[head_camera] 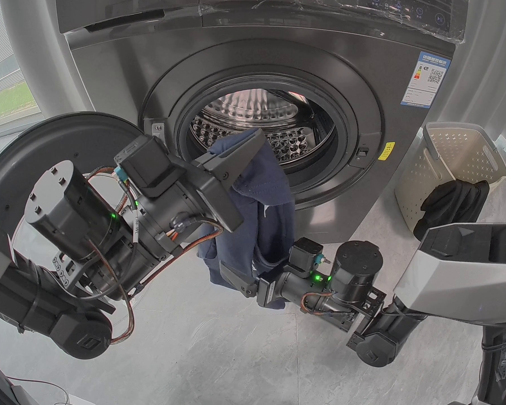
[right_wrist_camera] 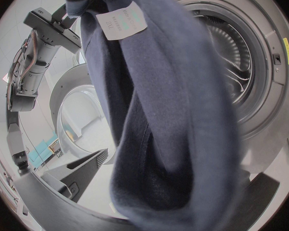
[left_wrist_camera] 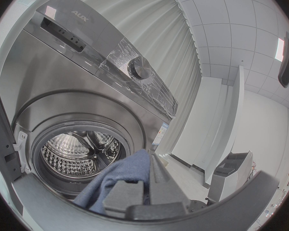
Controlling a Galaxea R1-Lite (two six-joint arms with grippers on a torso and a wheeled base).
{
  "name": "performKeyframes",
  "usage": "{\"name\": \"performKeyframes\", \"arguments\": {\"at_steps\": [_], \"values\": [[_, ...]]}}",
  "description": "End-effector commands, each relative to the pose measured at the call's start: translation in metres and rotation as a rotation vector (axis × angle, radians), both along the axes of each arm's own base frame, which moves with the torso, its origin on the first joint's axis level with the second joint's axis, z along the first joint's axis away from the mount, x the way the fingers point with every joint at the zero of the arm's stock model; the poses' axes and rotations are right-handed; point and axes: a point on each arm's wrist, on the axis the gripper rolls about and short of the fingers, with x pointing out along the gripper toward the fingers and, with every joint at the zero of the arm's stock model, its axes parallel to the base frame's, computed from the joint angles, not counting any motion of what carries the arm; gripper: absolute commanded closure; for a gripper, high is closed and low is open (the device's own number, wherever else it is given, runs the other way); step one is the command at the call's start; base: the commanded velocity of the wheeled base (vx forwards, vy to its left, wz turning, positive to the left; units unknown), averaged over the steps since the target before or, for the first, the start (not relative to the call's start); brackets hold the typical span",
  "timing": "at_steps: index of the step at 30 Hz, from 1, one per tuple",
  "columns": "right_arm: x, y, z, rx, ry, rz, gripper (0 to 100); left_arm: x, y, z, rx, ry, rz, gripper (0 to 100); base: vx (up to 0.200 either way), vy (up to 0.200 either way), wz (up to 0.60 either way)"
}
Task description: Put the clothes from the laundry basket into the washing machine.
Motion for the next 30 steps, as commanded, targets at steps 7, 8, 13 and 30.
{"name": "performKeyframes", "arguments": {"at_steps": [7, 8, 13, 30], "values": [[0.042, 0.011, -0.03, 0.038, 0.006, -0.126, 0, -0.004, 0.004, 0.008, -0.017, -0.019, 0.0, 100, 0.0, 0.0, 0.0], [0.045, 0.012, -0.035, 0.039, 0.011, -0.13, 0, -0.005, 0.004, 0.009, -0.02, -0.021, 0.001, 100, 0.0, 0.0, 0.0], [0.054, 0.017, -0.043, 0.059, 0.012, -0.158, 0, -0.009, 0.007, 0.013, -0.03, -0.033, 0.001, 100, 0.0, 0.0, 0.0], [0.063, -0.01, -0.005, 0.125, -0.022, -0.235, 100, -0.002, 0.017, 0.005, -0.026, 0.005, 0.088, 100, 0.0, 0.0, 0.0]]}}
